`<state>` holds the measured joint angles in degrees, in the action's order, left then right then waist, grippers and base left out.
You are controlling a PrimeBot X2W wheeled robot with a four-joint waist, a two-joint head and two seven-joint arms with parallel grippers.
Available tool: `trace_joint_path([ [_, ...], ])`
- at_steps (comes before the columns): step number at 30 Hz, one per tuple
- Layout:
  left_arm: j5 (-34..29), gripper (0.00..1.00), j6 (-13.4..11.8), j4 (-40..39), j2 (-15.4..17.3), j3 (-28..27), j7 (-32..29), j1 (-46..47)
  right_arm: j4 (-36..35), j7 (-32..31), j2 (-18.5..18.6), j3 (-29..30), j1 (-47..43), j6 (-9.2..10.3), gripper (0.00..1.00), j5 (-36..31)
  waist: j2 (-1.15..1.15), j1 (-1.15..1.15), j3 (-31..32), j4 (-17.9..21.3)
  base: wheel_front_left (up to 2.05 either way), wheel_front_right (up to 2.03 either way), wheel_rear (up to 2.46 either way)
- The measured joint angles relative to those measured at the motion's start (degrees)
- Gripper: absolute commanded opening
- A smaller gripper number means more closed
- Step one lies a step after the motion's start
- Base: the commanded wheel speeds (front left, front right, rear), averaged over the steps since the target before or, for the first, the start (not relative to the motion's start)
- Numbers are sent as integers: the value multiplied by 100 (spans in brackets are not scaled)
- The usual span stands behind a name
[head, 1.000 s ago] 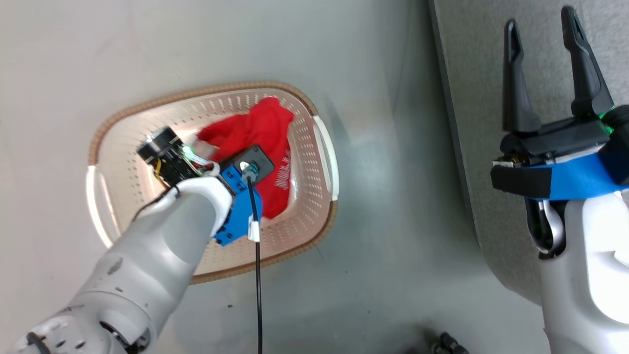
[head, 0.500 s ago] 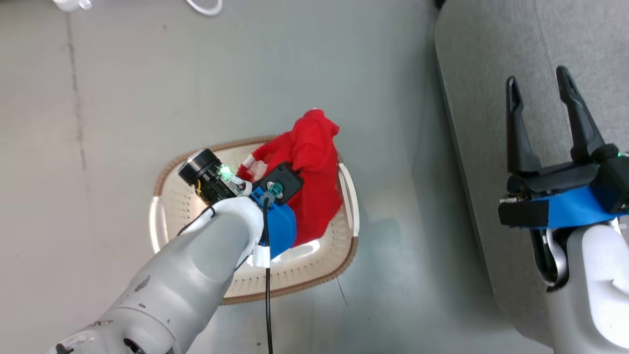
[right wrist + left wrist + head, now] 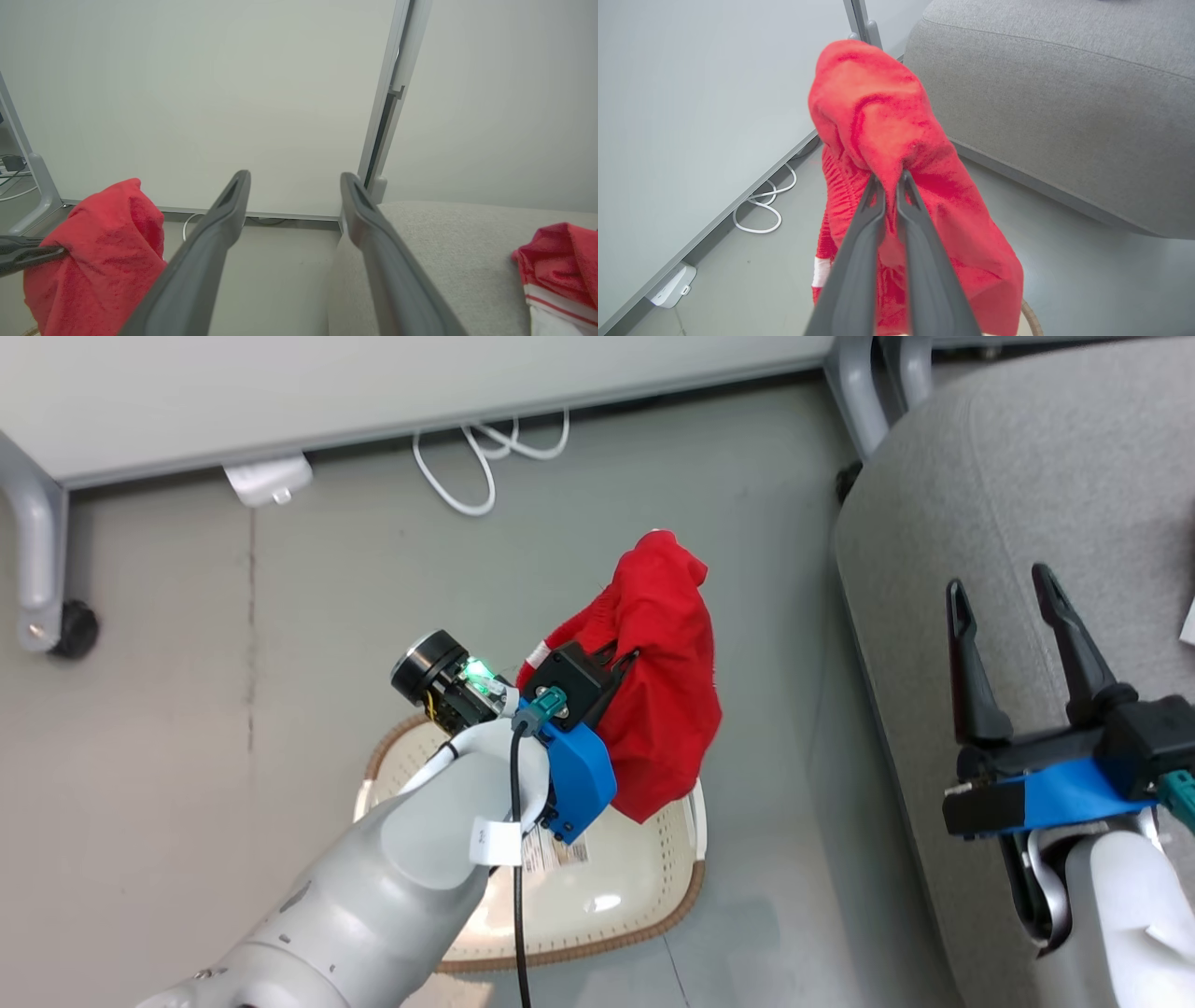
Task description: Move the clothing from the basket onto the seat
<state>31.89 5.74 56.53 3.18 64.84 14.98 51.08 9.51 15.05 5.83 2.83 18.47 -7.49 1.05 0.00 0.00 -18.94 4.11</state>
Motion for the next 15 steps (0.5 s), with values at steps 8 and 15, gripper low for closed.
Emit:
trace_joint_path([
  [8, 11, 0, -121, -649, 96, -497, 1, -367, 110, 0, 18, 69, -383, 0, 100, 1, 0, 0, 603, -78, 0, 0, 0],
  [15, -30, 0, -188, -1022, 137, -803, 1, -612, 175, 0, 7, 78, -651, 0, 100, 2, 0, 0, 1065, -142, 0, 0, 0],
])
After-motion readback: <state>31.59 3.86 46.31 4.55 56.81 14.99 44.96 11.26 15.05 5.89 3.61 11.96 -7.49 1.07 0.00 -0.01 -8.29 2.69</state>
